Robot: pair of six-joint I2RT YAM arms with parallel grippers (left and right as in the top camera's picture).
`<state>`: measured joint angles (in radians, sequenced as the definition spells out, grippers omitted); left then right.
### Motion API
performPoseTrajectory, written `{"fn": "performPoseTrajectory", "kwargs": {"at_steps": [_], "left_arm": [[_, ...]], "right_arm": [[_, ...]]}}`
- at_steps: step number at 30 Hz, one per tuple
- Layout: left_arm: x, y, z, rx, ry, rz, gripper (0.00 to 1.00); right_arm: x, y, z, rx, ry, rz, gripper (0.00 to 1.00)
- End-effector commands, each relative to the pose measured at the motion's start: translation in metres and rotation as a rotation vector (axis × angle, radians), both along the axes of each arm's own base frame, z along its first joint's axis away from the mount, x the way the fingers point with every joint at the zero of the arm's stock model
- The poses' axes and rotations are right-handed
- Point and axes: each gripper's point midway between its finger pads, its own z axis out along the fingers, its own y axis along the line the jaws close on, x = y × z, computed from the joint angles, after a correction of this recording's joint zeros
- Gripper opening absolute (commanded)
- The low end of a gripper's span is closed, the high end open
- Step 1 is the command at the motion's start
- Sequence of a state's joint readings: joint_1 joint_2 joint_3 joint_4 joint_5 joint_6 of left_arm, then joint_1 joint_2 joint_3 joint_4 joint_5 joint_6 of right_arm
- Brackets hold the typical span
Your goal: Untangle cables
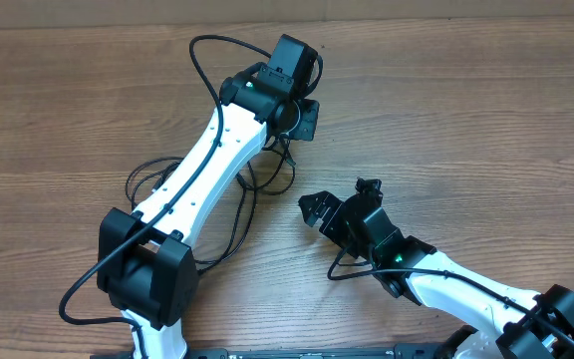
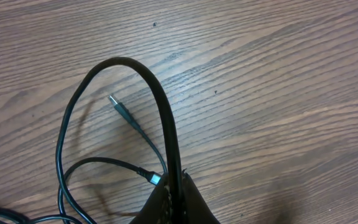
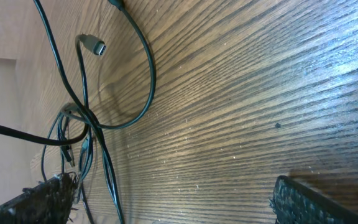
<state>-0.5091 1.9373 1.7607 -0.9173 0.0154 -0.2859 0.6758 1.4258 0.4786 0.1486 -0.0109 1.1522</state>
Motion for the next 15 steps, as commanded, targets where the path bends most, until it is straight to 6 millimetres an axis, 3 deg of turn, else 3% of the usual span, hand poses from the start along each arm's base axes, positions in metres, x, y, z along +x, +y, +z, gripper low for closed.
{"fn": "performPoseTrajectory", "kwargs": {"at_steps": [1,15], "left_arm": [[0.0024,-0.0055,0.0219,-0.044,-0.040,0.000,0.04],[-0.0001,-0.0128,0.0231,-0.092,-0.020,0.001,0.04]], "right_arm": [[0.0025,-0.0005,0.0048,0.009,-0.014,-0.009,1.00],[0.0025,-0.0004,0.0049,0.009,-0.015,-0.009,1.00]]}}
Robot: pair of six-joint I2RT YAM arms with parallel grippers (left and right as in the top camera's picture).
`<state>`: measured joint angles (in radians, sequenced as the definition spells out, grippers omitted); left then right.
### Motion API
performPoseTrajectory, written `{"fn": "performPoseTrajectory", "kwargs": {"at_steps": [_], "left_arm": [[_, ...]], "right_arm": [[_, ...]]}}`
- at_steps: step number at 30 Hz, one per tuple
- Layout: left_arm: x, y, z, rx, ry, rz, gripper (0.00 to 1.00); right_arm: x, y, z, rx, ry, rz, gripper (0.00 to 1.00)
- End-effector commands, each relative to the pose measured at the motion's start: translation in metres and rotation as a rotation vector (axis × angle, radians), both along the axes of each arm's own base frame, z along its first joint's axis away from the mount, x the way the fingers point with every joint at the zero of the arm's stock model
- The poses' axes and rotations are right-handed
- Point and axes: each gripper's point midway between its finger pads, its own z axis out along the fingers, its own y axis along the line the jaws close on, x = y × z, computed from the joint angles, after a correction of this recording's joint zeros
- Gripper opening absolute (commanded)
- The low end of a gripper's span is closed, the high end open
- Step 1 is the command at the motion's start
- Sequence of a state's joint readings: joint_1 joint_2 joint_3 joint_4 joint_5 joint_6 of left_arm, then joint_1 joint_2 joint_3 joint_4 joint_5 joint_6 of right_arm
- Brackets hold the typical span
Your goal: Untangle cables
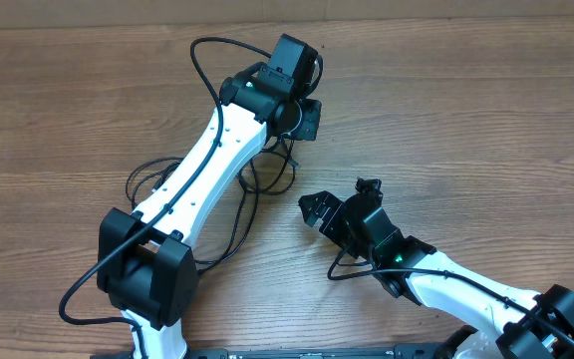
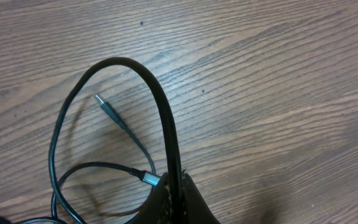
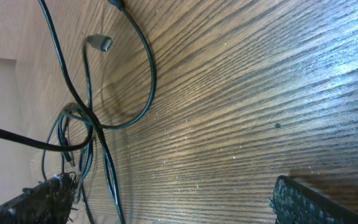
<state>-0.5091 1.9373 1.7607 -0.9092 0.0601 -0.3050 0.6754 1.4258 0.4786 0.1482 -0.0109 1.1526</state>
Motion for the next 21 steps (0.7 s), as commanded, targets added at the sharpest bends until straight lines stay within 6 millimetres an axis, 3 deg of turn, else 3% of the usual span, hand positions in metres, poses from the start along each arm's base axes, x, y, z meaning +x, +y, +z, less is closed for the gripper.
{"fn": "performPoseTrajectory", "kwargs": {"at_steps": [1,11,21], "left_arm": [[0.0022,-0.0053,0.0220,-0.046,-0.037,0.006,0.04],[0.0027,-0.0050,0.0221,-0.044,-0.039,0.008,0.04],[0.0060,-0.0005,0.0223,-0.107,0.005,0.175,0.04]], "right_arm": [[0.0024,-0.0002,0.0049,0.009,-0.015,-0.009,1.00],[0.0024,-0.0003,0.0049,0.009,-0.015,-0.009,1.00],[0.0025,-0.0003,0.0050,0.010,-0.015,-0.009,1.00]]}}
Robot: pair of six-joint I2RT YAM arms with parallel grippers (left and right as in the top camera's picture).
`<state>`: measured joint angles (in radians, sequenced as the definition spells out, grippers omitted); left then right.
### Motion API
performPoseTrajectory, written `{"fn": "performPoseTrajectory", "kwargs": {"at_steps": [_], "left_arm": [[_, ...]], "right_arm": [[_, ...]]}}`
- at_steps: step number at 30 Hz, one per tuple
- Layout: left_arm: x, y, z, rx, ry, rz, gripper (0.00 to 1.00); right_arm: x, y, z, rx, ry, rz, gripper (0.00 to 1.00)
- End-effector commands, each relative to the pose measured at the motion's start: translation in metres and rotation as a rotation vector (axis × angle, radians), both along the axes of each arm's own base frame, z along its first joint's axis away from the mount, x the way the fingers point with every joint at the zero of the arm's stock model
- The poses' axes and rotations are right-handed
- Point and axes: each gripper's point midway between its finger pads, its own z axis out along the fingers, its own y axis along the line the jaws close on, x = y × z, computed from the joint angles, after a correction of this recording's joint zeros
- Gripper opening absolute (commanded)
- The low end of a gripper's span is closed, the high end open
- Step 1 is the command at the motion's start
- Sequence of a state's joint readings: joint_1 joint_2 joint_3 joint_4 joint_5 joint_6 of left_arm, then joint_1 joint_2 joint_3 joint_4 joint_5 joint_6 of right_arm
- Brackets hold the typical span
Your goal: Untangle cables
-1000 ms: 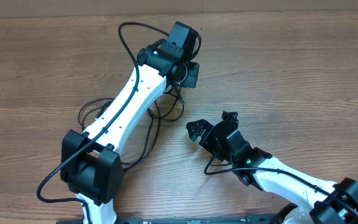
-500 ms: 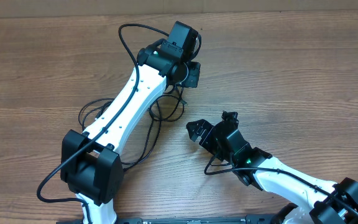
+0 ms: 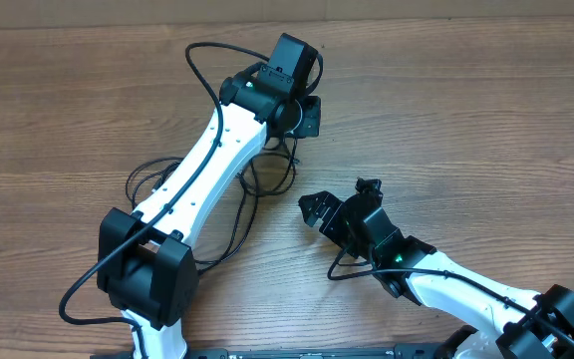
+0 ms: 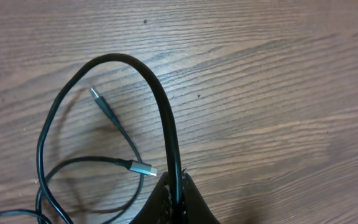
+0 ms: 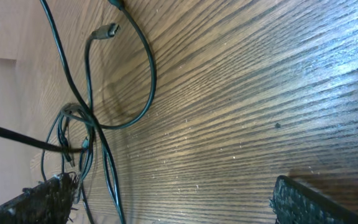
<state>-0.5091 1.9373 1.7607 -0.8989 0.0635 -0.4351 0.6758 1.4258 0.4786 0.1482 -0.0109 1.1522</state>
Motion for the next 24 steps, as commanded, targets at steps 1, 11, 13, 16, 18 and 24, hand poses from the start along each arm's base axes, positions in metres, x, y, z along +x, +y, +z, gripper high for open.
{"fn": "performPoseTrajectory", "kwargs": {"at_steps": [1,11,13,16,18,24], "left_arm": [[0.0036,0.0016,0.0205,-0.046,-0.021,0.066,0.04],[0.0011,0.0032,0.0188,-0.039,-0.009,0.065,0.04],[0.0011,0.0032,0.0188,-0.039,-0.009,0.066,0.04],[0.0012,0.0032,0.0188,-0.039,-0.010,0.065,0.04],[0.0012,0.0033,0.0188,-0.038,-0.010,0.066,0.04],[0.0028,0.0043,0.0192,-0.034,-0.017,0.071,0.04]], "right_arm": [[0.0025,-0.0004,0.0049,0.009,-0.015,-0.009,1.00],[0.0025,-0.0004,0.0049,0.010,-0.015,-0.010,1.00],[0.0025,-0.0003,0.0050,0.010,-0.015,-0.009,1.00],[0.0026,-0.0004,0.0050,0.010,-0.015,-0.010,1.00],[0.0025,-0.0004,0.0049,0.010,-0.015,-0.010,1.00],[0.0025,-0.0004,0.0049,0.010,-0.015,-0.010,1.00]]}}
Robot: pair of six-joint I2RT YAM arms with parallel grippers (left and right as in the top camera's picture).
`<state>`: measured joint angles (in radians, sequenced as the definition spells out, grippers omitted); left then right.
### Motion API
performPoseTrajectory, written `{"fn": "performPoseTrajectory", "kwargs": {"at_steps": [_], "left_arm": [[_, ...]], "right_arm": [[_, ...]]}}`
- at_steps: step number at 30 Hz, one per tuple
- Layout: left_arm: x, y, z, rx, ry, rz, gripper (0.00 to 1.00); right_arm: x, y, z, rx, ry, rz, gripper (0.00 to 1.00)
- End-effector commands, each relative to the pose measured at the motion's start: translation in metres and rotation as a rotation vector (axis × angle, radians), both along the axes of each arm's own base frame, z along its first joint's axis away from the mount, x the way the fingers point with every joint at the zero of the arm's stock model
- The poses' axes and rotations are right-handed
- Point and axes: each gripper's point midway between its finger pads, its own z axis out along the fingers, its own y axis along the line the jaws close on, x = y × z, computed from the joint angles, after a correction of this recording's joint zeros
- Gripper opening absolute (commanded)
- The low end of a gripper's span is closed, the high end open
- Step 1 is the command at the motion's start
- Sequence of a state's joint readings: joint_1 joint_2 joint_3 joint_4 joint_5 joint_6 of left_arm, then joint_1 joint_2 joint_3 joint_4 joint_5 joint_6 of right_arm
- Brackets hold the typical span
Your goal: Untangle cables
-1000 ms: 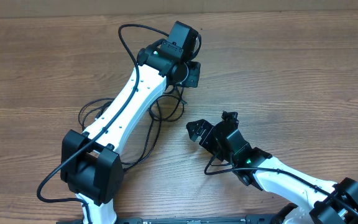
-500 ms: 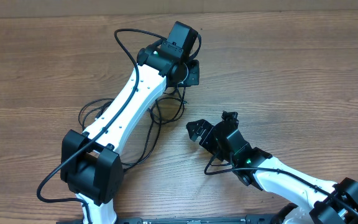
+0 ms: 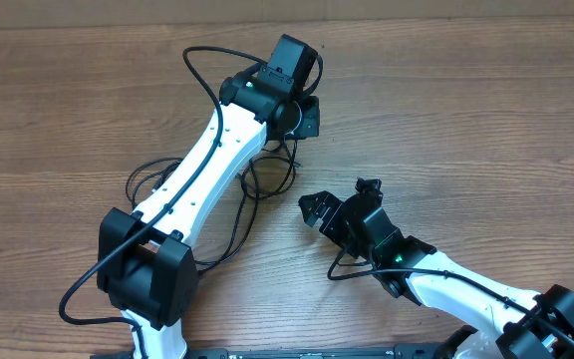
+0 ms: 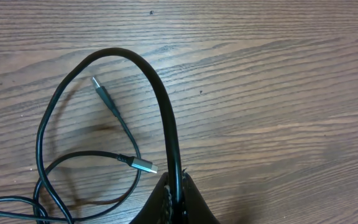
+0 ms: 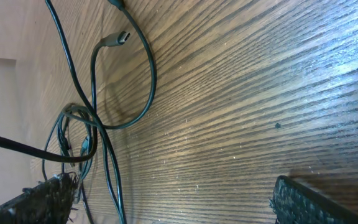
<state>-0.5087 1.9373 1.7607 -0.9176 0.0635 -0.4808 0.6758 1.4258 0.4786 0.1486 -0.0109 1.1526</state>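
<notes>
My left gripper is shut on a thick black cable, which arches up out of the fingers and curves down to the left. Under that arch lie two thin cable ends, a dark plug and a silver plug. The tangle of thin dark cables lies on the wooden table below the left gripper. My right gripper stands wide open just right of the tangle, holding nothing. In the right wrist view the knot and a loose plug show at the left.
Cable loops spread left and toward the front beside the left arm. The arm's own black lead arcs over the far part of the table.
The cable ends shifted slightly: in the right wrist view the loose plug sits a little lower and further right. Left gripper still pinches the black cable. The right gripper has not moved.
At every earlier moment my left gripper was shut on the black cable at the far side of the tangle and the right gripper stood open nearby. Across the moments the thin cable ends crept over the table, and the loop under the arch is now wider.
</notes>
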Motion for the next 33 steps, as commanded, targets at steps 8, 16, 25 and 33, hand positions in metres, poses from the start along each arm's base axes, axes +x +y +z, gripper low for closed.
{"fn": "performPoseTrajectory", "kwargs": {"at_steps": [8,16,25,33], "left_arm": [[0.0062,0.0025,0.0213,-0.040,-0.034,0.071,0.04],[0.0066,0.0030,0.0212,-0.042,-0.033,0.082,0.04],[0.0069,0.0036,0.0212,-0.038,-0.035,0.083,0.04],[0.0069,0.0036,0.0212,-0.038,-0.035,0.083,0.04]], "right_arm": [[0.0024,-0.0003,0.0049,0.009,-0.015,-0.009,1.00],[0.0025,-0.0004,0.0049,0.009,-0.015,-0.009,1.00],[0.0025,-0.0004,0.0049,0.009,-0.015,-0.009,1.00],[0.0025,-0.0005,0.0048,0.009,-0.015,-0.009,1.00]]}}
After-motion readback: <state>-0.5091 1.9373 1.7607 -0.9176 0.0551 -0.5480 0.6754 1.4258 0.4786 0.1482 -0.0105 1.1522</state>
